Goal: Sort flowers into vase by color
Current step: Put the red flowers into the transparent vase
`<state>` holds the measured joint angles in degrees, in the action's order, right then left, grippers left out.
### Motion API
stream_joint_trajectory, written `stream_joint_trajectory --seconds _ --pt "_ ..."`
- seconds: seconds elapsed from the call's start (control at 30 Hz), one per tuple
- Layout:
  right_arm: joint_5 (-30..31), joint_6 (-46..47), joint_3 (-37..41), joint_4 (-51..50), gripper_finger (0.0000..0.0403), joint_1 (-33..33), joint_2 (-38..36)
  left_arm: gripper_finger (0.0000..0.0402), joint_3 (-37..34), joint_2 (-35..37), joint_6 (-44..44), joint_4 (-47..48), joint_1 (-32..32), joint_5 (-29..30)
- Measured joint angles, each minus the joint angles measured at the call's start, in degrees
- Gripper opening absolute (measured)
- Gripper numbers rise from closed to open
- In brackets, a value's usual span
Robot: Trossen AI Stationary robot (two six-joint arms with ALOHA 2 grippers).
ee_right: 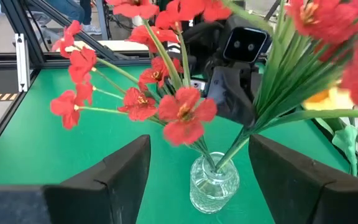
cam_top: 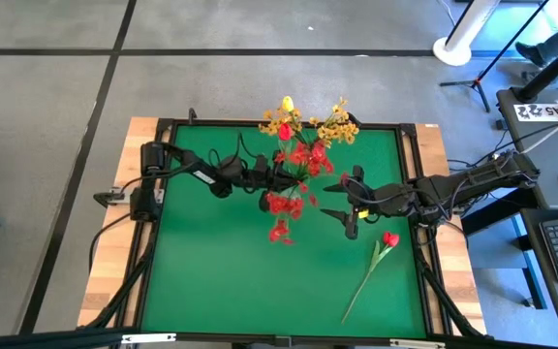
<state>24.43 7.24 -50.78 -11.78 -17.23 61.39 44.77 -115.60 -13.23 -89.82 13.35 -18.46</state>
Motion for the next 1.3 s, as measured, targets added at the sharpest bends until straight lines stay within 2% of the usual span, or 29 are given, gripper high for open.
stream_joint_trajectory --seconds 0.23,0.5,0.73,0.93,1.1,1.3 --pt "0.0 0.0 0.0 0.1 0.0270 0.0 0.0 0.0016 -1.0 -0.2 -0.6 0.6 -1.3 0.1" --pt "0.0 0.0 0.0 0.1 0.0270 0.0 0.0 0.0062 -2.1 -0.2 -1.5 8.2 -1.5 0.0" --pt "0.0 0.0 0.0 0.2 0.0270 0.0 0.0 0.0100 -2.2 -0.1 -1.7 10.2 -2.2 0.0" --pt "0.0 0.0 0.0 0.1 0.0270 0.0 0.0 0.0126 -2.7 1.7 -1.7 15.6 -3.1 0.1" --pt "0.0 0.0 0.0 0.1 0.0270 0.0 0.0 0.0137 -5.9 4.3 -1.7 17.8 -4.2 0.8" --pt "0.0 0.0 -0.1 0.7 0.0270 0.0 0.0 0.0145 -11.5 9.6 -2.1 20.6 -5.1 5.9"
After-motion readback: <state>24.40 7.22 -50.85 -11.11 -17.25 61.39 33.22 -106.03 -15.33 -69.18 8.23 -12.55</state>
